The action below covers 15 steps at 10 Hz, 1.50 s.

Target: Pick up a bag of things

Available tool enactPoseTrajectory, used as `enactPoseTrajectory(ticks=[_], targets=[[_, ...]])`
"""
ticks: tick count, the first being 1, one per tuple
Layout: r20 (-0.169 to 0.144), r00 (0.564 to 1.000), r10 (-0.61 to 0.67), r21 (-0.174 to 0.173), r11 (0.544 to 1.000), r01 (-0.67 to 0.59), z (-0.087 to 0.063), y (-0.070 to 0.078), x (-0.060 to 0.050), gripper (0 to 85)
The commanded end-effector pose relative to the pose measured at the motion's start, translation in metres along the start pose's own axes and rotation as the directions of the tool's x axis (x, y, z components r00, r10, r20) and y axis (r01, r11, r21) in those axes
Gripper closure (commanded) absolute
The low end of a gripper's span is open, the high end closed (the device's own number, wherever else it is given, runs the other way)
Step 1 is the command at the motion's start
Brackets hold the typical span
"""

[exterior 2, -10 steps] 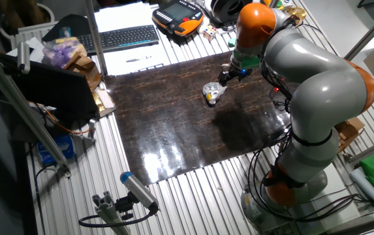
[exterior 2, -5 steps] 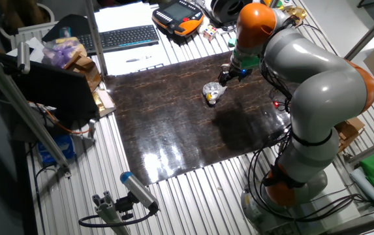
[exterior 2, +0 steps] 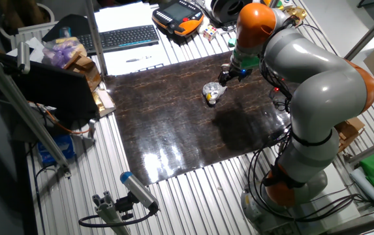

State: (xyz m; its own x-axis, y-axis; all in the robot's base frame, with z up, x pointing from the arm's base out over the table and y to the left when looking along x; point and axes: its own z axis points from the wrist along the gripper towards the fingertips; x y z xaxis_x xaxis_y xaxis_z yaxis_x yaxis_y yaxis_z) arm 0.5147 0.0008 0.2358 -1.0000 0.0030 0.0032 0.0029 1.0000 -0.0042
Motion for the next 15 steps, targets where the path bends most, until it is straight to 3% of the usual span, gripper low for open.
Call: enactPoseTrajectory(ticks=[1,9,15], targets=[[-0.014,0.996,0.086,0.012,0.996,-0.085,-0.001,0.0,0.0,84.3],[-0.003,0.996,0.089,0.015,0.996,-0.088,0.001,0.008,-0.001,84.3],[0.002,0.995,0.102,-0.012,0.995,-0.102,0.027,0.016,-0.016,84.3]])
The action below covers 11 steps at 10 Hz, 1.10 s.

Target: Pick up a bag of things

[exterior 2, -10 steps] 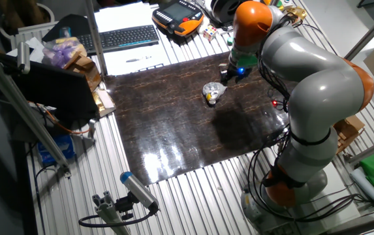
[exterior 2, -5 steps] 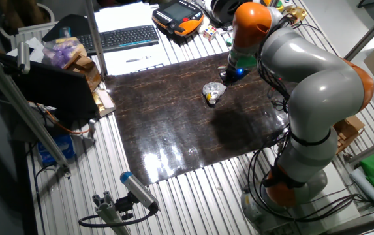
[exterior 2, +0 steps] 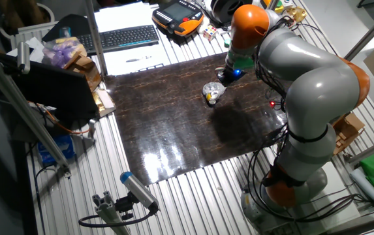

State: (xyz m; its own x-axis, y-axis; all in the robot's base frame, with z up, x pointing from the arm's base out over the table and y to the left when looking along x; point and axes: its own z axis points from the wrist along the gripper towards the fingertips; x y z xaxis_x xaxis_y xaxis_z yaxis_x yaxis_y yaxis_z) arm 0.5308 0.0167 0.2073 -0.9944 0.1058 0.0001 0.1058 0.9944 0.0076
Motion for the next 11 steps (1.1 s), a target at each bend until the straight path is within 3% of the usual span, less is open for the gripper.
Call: enactPoseTrajectory(ticks=[1,3,7,9,11], targets=[[0.004,1.0,0.005,-0.002,1.0,-0.005,0.006,0.002,-0.001,84.3],[0.005,1.0,0.015,-0.021,1.0,-0.015,0.017,0.002,-0.004,84.3],[0.013,1.0,0.018,-0.027,0.999,-0.018,0.036,-0.002,-0.012,84.3],[0.032,0.999,0.015,0.001,1.0,-0.015,0.045,-0.001,-0.014,84.3],[0.038,0.999,-0.001,0.054,0.999,-0.001,0.052,0.002,-0.015,84.3]])
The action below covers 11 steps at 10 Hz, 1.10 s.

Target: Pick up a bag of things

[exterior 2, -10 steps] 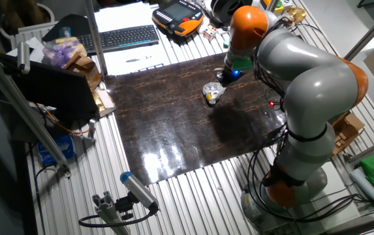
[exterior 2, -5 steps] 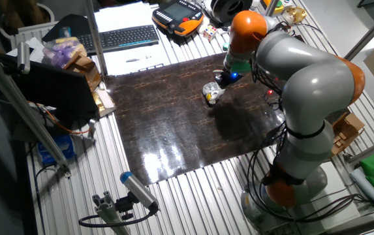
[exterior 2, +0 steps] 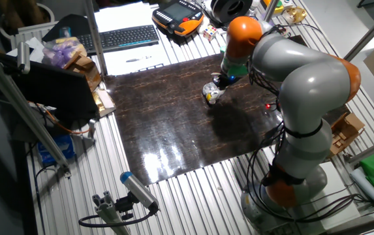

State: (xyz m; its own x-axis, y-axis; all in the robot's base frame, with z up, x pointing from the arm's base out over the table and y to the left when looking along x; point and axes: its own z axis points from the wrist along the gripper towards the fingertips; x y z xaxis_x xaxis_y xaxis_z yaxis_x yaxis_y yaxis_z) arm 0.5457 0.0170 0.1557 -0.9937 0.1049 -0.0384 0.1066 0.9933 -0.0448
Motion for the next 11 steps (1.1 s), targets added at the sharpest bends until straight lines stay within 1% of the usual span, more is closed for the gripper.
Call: enactPoseTrajectory(ticks=[1,2,3,4,5,6,7,8,11], targets=[[0.003,1.0,-0.004,0.02,1.0,0.004,0.003,0.001,-0.001,84.3],[0.006,1.0,0.001,0.023,1.0,-0.001,0.008,0.001,-0.003,84.3],[0.008,1.0,-0.001,0.038,0.999,0.001,0.013,0.002,-0.006,84.3],[0.007,1.0,0.002,0.027,1.0,-0.002,0.021,0.002,-0.009,84.3],[0.003,1.0,0.02,-0.008,1.0,-0.02,0.027,0.003,-0.009,84.3],[0.004,1.0,0.008,-0.003,1.0,-0.008,0.031,0.005,-0.009,84.3],[0.002,1.0,0.005,-0.014,1.0,-0.005,0.036,0.007,-0.009,84.3],[0.002,1.0,0.007,-0.017,1.0,-0.007,0.036,0.008,-0.009,84.3],[0.002,1.0,0.012,-0.045,0.999,-0.012,0.039,0.01,-0.009,84.3]])
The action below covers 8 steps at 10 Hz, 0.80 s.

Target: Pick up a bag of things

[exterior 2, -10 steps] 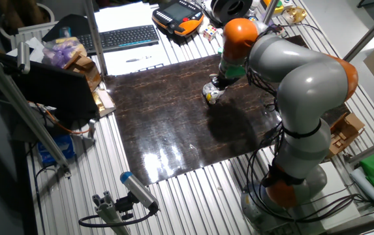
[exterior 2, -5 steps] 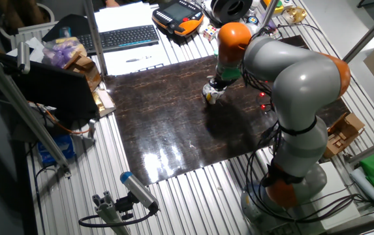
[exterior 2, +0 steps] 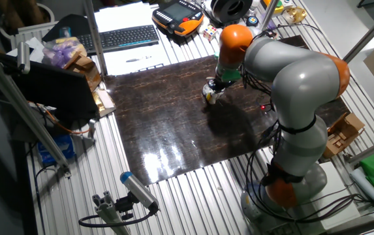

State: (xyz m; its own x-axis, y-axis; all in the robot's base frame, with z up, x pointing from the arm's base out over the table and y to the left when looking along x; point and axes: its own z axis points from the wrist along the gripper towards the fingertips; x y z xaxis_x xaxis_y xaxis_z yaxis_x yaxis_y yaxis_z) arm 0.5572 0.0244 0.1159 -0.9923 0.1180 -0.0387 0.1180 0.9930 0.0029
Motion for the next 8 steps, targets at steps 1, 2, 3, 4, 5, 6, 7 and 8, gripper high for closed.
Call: enactPoseTrajectory(ticks=[1,2,3,4,5,6,7,8], targets=[[0.0,1.0,0.002,-0.003,1.0,-0.002,0.0026,0.0012,0.0,84.3],[0.0,1.0,0.002,-0.003,1.0,-0.002,0.0057,0.0014,0.0003,84.3],[-0.001,1.0,0.006,-0.016,1.0,-0.006,0.0072,0.0014,0.0007,84.3],[0.002,1.0,0.016,-0.028,0.999,-0.016,0.0072,0.0014,0.0007,84.3],[0.005,1.0,0.017,-0.03,0.999,-0.017,0.0072,0.0014,0.0007,84.3],[0.004,1.0,0.018,-0.036,0.999,-0.017,0.0072,0.0014,0.0007,84.3],[-0.01,1.0,0.017,-0.036,0.999,-0.017,0.0072,0.0014,0.0007,84.3],[-0.015,1.0,0.015,-0.017,1.0,-0.015,0.0072,0.0014,0.0007,84.3]])
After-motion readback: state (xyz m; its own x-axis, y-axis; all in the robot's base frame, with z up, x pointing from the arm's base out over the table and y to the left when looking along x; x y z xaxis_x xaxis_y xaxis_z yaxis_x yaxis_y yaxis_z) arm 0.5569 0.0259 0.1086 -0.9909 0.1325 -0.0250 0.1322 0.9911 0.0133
